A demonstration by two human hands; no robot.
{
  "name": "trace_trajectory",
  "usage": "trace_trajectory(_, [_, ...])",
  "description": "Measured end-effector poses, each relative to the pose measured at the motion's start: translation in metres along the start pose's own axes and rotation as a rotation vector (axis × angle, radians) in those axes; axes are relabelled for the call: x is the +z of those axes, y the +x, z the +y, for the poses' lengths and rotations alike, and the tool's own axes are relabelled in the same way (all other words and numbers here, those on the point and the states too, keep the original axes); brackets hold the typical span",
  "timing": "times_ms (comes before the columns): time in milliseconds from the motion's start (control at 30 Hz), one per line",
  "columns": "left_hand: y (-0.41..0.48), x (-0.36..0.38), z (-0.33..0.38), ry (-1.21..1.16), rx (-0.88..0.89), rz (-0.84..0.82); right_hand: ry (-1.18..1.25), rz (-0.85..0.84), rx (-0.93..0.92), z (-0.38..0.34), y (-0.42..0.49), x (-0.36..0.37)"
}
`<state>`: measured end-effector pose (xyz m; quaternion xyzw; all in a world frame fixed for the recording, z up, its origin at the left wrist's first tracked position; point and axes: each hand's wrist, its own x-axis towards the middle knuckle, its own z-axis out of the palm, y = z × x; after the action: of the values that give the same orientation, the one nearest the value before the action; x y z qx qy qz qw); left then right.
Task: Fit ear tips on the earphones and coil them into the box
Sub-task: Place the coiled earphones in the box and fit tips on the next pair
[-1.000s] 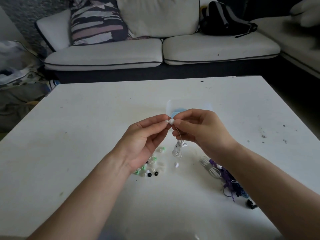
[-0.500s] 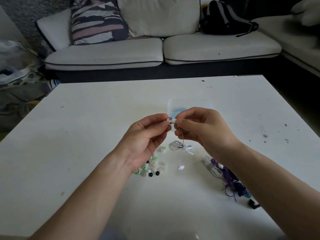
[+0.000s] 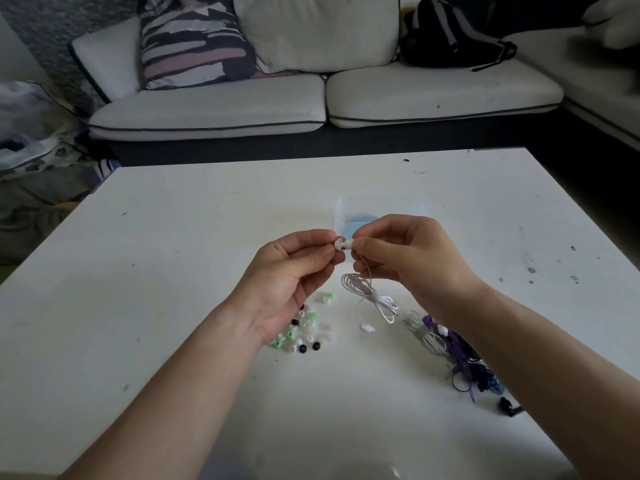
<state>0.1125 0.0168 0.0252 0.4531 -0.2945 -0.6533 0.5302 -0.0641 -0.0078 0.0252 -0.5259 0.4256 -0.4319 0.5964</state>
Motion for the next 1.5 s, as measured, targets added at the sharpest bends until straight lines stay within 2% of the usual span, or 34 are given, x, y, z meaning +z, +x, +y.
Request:
trace_trajectory(400, [-0.001,-0.005,0.001,0.092,-0.017,-0.061,-0.001,-0.165,0.096,-0.003,0.0,-0.006])
trace_trajectory(900, [0.001,-0.005,-0.003,0.145,-0.023,-0.03,-0.099,-0.149,0.042,-0.002,0.001,-0.008])
trace_trajectory(1500, [0.002,-0.008,-0.003,0.16,-0.034,-0.067,-0.077,-0.21,0.066,0.001,0.003,-0.012])
